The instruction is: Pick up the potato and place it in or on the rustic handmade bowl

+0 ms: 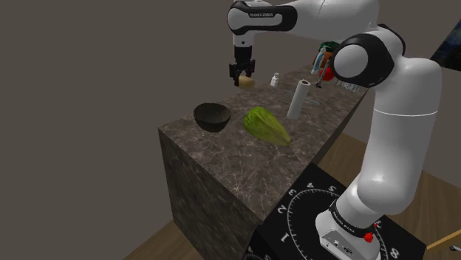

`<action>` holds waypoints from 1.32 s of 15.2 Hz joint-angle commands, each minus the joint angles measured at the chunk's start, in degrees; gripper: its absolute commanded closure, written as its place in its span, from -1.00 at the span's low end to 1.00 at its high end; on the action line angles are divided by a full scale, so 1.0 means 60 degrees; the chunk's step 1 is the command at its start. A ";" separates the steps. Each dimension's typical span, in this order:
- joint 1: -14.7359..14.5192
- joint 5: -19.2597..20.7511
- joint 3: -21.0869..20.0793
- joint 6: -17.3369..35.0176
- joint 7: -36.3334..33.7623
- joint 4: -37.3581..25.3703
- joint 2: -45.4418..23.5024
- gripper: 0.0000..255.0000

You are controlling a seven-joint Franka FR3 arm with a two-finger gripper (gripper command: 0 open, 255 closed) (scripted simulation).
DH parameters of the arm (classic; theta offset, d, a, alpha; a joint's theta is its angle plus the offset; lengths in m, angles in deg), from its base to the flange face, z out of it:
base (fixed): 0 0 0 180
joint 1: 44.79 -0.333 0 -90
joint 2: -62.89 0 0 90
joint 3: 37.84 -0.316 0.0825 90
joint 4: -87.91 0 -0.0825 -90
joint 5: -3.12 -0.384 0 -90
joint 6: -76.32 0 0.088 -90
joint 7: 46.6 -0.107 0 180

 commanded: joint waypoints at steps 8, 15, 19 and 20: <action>-0.1243 -0.0037 -0.0589 -0.0167 -0.1814 -0.0382 -0.0267 1.00; -0.1739 -0.0052 -0.0806 0.0017 -0.2516 -0.0534 -0.0615 1.00; -0.1738 -0.0051 -0.0806 0.0539 -0.2521 0.0003 -0.0600 1.00; -0.1738 -0.0051 -0.0806 0.0666 -0.2523 0.0127 -0.0603 1.00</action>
